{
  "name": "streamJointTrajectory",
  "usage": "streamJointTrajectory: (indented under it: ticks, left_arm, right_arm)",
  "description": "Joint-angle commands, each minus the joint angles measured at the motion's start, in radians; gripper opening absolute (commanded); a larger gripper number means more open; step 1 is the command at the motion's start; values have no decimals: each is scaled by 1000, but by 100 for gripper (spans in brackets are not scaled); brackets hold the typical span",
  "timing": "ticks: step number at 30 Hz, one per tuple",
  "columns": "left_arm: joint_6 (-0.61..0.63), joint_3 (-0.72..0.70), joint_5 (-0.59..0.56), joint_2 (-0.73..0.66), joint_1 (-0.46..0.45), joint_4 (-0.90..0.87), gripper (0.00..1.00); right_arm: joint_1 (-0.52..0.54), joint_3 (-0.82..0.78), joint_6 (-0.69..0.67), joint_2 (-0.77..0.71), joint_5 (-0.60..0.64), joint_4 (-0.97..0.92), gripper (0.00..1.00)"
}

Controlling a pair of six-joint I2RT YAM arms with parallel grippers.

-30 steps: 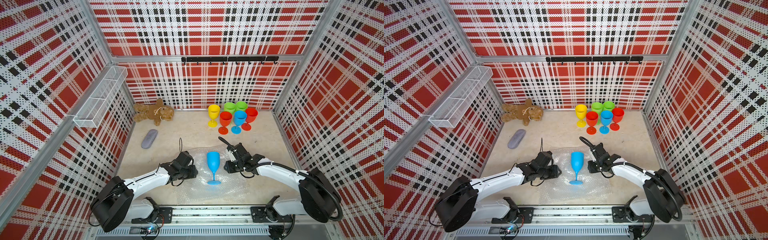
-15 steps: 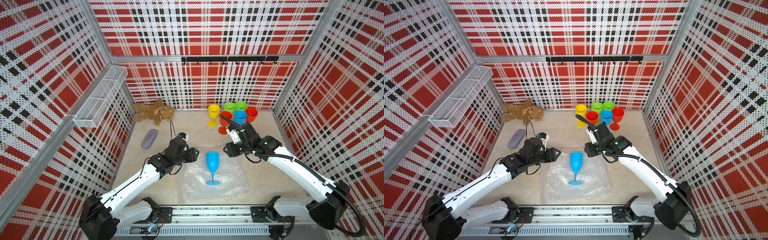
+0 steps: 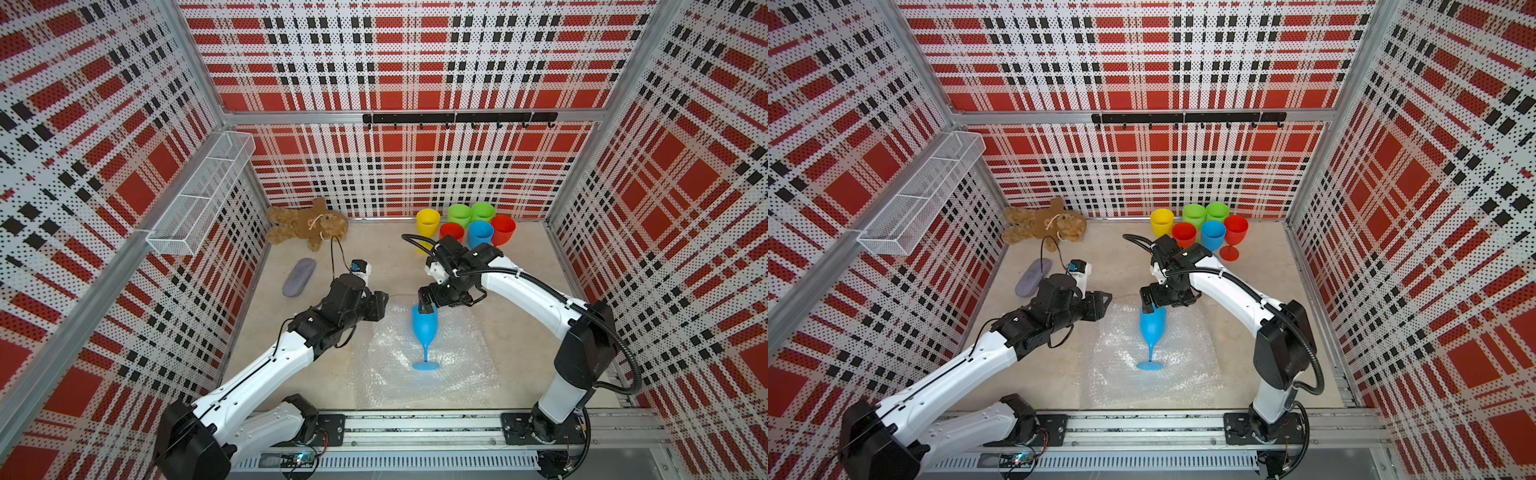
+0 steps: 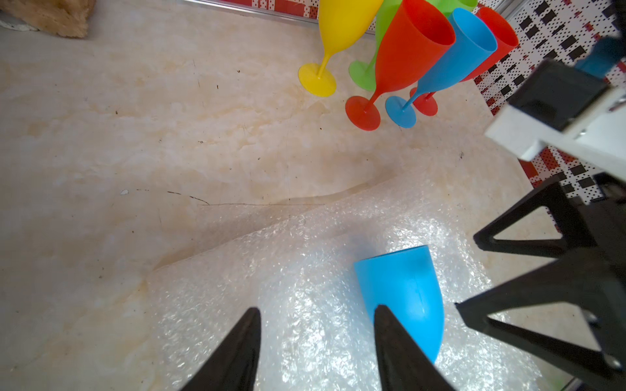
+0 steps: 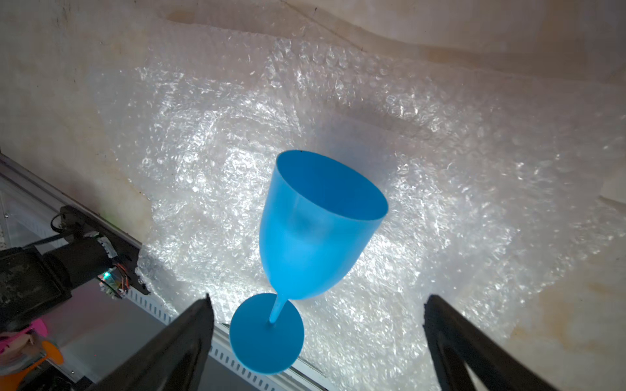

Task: Unpack wine glasses from bubble wrap
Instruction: Pick up the wine glass from the bubble wrap.

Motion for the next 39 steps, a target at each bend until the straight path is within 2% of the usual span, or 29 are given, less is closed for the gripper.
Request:
streamJointTrajectory:
  ticks: [1, 9, 19, 24, 32, 39]
  left_arm:
    - [30, -15, 0, -48, 0, 31, 55]
    - [34, -21, -17, -96, -1, 32, 54]
    - [39, -25, -31, -112, 1, 33, 53]
    - [40, -25, -32, -103, 2, 34, 52]
    - [42, -27, -52, -92, 10, 34, 52]
    - [43, -27, -53, -65, 18, 34, 52]
  right_arm:
    - [9, 18, 46, 49, -28, -51, 100]
    - [72, 68, 85, 156, 0, -58, 100]
    - [71, 77, 59, 288, 23, -45, 100]
    - [64, 89, 60, 312, 9, -13, 92]
    - [48, 26, 87, 197, 16, 62, 75]
    - [44, -50, 106, 16, 0, 155, 74]
